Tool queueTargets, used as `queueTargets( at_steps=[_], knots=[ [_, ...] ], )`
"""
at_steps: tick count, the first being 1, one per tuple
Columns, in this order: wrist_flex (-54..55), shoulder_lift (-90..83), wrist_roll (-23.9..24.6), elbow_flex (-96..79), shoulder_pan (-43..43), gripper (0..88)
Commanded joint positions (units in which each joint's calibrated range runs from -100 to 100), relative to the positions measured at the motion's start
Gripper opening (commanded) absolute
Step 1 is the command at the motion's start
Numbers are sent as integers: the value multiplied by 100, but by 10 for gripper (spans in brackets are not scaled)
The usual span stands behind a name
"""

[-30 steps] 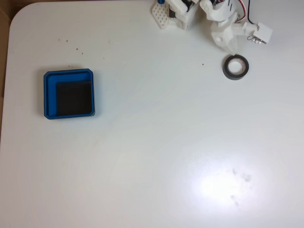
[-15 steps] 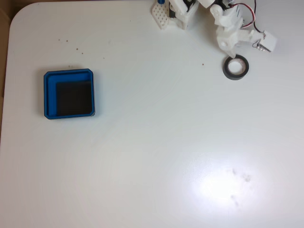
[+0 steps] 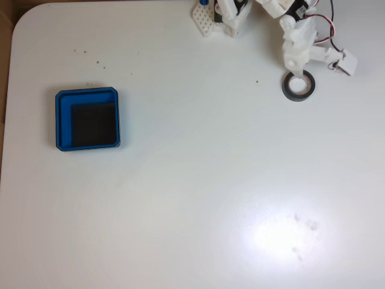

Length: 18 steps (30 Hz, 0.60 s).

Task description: Pick the black tape roll and drop it in the blue box

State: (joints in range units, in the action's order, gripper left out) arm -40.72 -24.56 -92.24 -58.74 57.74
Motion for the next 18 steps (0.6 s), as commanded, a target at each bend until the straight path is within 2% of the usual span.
queueTargets(
  at_steps=[1, 18],
  knots=[
    [95, 273, -5, 502, -15, 183],
    [104, 1043, 12, 798, -15, 183]
  ],
)
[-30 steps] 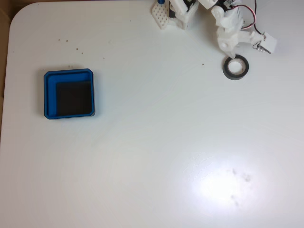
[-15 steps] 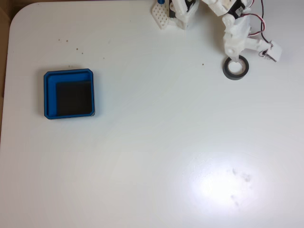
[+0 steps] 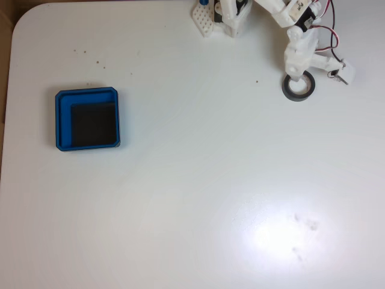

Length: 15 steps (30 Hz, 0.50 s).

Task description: Pick the black tape roll and drop it in the blue box

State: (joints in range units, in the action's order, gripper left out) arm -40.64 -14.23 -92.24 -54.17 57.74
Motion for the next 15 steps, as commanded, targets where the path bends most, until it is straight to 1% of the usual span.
queueTargets(
  at_steps=[1, 6, 8, 15],
  knots=[
    [95, 9, 47, 332, -15, 183],
    [21, -7, 65, 332, -15, 181],
    [13, -24, 65, 332, -15, 167],
    [13, -32, 73, 341, -15, 47]
  ],
)
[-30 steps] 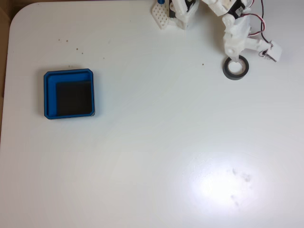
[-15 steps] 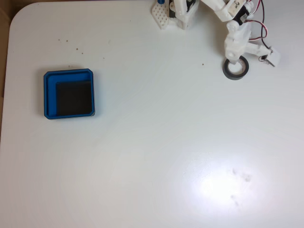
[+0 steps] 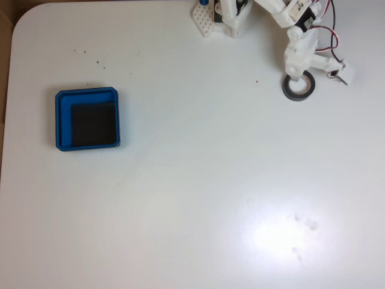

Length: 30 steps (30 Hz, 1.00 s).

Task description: Pick the black tape roll and drop it in the blue box

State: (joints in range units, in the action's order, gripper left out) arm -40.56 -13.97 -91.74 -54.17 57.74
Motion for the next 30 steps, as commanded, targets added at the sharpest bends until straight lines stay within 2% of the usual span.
queueTargets(
  at_steps=[1, 10, 12, 16, 22, 30],
  knots=[
    [5, -58, 23, 350, -15, 28],
    [5, -66, 23, 350, -44, 6],
    [5, -83, 67, 377, -279, 6],
    [13, -83, 356, 386, -1529, 6],
    [21, -292, 312, 475, -3894, 6],
    [-4, -660, 286, 2326, -6258, 6]
  ],
)
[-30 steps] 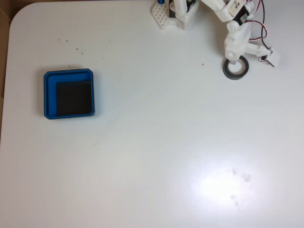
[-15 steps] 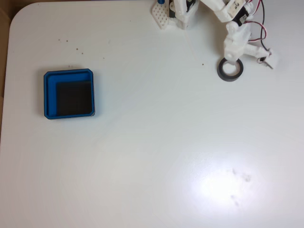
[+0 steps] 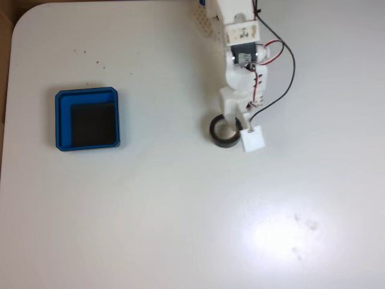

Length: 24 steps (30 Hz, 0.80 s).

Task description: Pick the black tape roll and drop it in the blue box

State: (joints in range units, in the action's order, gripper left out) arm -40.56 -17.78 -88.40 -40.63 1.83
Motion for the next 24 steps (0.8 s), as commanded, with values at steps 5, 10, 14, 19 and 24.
queueTargets(
  at_steps=[5, 10, 14, 19, 24],
  knots=[
    [-358, -229, -48, 2185, -1722, 5],
    [-1604, 281, -39, 3596, -2865, 5],
    [-2644, 1168, -39, 4853, -3500, 5],
    [-3527, 2071, -39, 6246, -4252, 5],
    [-4005, 2832, -39, 7225, -4946, 5]
  ],
)
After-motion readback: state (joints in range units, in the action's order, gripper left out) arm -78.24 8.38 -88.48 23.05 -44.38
